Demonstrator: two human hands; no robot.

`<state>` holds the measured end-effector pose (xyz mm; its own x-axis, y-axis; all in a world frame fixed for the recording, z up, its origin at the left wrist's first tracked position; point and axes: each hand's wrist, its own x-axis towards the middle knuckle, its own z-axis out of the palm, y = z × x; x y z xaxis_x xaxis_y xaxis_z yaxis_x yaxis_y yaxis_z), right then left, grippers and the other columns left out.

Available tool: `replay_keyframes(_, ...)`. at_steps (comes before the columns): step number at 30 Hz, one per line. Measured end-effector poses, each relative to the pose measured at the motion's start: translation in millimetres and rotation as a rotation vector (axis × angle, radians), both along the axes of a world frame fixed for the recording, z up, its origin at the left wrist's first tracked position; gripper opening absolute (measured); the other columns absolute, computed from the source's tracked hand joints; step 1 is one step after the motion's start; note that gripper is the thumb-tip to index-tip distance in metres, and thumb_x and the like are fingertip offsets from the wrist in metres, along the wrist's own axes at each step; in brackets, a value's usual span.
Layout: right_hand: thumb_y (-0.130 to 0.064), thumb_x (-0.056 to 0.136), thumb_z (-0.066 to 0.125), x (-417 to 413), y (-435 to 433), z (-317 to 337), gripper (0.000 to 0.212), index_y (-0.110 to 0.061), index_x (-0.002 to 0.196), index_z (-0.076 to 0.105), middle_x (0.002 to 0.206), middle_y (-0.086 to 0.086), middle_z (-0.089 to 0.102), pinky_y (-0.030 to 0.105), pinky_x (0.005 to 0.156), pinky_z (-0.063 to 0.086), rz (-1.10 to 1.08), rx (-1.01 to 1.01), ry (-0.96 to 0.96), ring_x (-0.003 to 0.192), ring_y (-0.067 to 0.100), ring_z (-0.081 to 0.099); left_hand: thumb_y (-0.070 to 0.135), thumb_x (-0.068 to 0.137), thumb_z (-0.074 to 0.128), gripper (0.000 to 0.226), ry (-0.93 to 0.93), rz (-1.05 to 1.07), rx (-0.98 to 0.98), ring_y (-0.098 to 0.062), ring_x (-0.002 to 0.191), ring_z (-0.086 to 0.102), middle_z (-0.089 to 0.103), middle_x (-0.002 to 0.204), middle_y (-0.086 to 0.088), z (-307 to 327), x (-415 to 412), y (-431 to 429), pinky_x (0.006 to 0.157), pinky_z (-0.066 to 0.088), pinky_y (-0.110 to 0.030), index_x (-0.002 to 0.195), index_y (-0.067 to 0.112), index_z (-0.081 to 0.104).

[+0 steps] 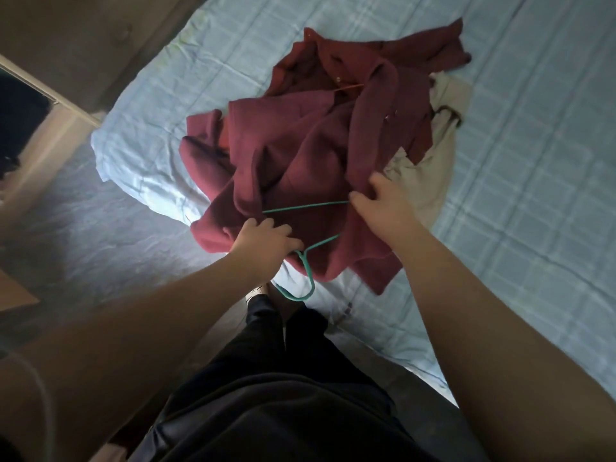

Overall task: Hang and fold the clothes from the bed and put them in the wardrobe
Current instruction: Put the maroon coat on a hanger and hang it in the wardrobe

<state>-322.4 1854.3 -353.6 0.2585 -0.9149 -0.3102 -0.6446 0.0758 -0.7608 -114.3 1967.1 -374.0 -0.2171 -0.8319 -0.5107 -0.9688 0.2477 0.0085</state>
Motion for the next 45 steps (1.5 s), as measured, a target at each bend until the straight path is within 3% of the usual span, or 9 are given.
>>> replay_keyframes(5, -0.043, 0.100, 0.045, 18, 6, -29, 0.051, -0.031, 0.149, 0.040, 0.150, 0.003, 0.048, 0.031, 0.112, 0.030, 0.622, 0.237, 0.463, 0.137, 0.028, 0.043, 0.014, 0.081, 0.058, 0.055, 0.063, 0.013, -0.077, -0.020, 0.111, 0.051, 0.051, 0.129, 0.016, 0, 16, 20, 0.084, 0.041, -0.038, 0.123, 0.049, 0.054)
replay_keyframes(8, -0.048, 0.102, 0.037, 8, 9, -39, 0.053, -0.029, 0.150, 0.039, 0.152, 0.006, 0.045, 0.036, 0.115, 0.030, 0.502, 0.233, 0.450, 0.139, 0.029, 0.041, 0.012, 0.083, 0.058, 0.052, 0.112, 0.097, -0.112, -0.021, 0.111, 0.050, 0.052, 0.128, 0.016, 5, 24, 26, 0.086, 0.039, -0.039, 0.122, 0.047, 0.057)
replay_keyframes(13, -0.023, 0.100, 0.041, -39, 29, -5, 0.034, -0.012, 0.127, 0.056, 0.125, 0.005, 0.058, 0.035, 0.103, 0.041, 0.072, -0.395, 0.124, 0.116, 0.022, 0.054, 0.015, 0.084, 0.066, 0.043, 0.220, 0.203, -0.211, -0.022, 0.106, 0.054, 0.058, 0.120, 0.015, 7, 29, 28, 0.082, 0.043, -0.041, 0.115, 0.044, 0.063)
replay_keyframes(16, -0.029, 0.097, 0.044, -56, 53, 17, 0.037, -0.015, 0.128, 0.058, 0.125, 0.003, 0.061, 0.038, 0.104, 0.042, 0.295, -0.381, 0.164, 0.117, 0.020, 0.056, 0.017, 0.087, 0.067, 0.038, 0.324, 0.237, -0.277, -0.022, 0.099, 0.056, 0.060, 0.117, 0.014, 18, 29, 23, 0.078, 0.047, -0.041, 0.116, 0.041, 0.063)
replay_keyframes(19, -0.054, 0.090, 0.047, -55, 63, 15, 0.070, -0.013, 0.147, 0.041, 0.144, 0.009, 0.050, 0.050, 0.116, 0.029, 0.532, -0.391, 0.434, 0.136, 0.025, 0.043, 0.021, 0.086, 0.068, 0.037, 0.421, 0.268, -0.319, -0.021, 0.095, 0.057, 0.062, 0.114, 0.012, 35, 30, 13, 0.077, 0.052, -0.045, 0.118, 0.039, 0.063)
replay_keyframes(22, -0.062, 0.081, 0.053, -39, 53, 26, 0.079, -0.014, 0.142, 0.043, 0.139, 0.008, 0.052, 0.054, 0.113, 0.031, 0.476, -0.431, 0.510, 0.132, 0.026, 0.046, 0.030, 0.087, 0.052, 0.038, 0.498, 0.250, -0.330, -0.024, 0.104, 0.061, 0.065, 0.120, 0.008, 62, 31, -2, 0.088, 0.052, -0.046, 0.124, 0.035, 0.062)
replay_keyframes(25, -0.044, 0.080, 0.067, -14, 25, 52, 0.059, -0.011, 0.126, 0.053, 0.118, 0.011, 0.059, 0.051, 0.100, 0.044, 0.357, -0.470, 0.487, 0.110, 0.034, 0.057, 0.020, 0.085, 0.056, 0.044, 0.522, 0.267, -0.373, -0.031, 0.105, 0.064, 0.066, 0.116, -0.006, 93, 43, -29, 0.092, 0.052, -0.043, 0.128, 0.022, 0.064)
replay_keyframes(30, -0.032, 0.091, 0.060, 20, -26, 125, 0.024, -0.014, 0.106, 0.054, 0.099, 0.009, 0.059, 0.044, 0.075, 0.048, 0.374, -0.542, 0.384, 0.093, 0.036, 0.060, 0.009, 0.083, 0.063, 0.049, 0.485, 0.362, -0.472, -0.031, 0.109, 0.061, 0.067, 0.117, -0.009, 177, 59, -73, 0.094, 0.047, -0.036, 0.130, 0.022, 0.063)
replay_keyframes(45, -0.053, 0.093, 0.042, 117, -108, 479, 0.032, -0.026, 0.104, 0.056, 0.089, -0.004, 0.063, 0.041, 0.067, 0.052, 0.295, -1.310, 0.166, 0.081, 0.028, 0.064, 0.034, 0.083, 0.074, 0.030, 0.445, 0.472, -1.280, -0.023, 0.080, 0.057, 0.061, 0.087, 0.001, 502, 181, -76, 0.072, 0.045, -0.033, 0.102, 0.017, 0.059)
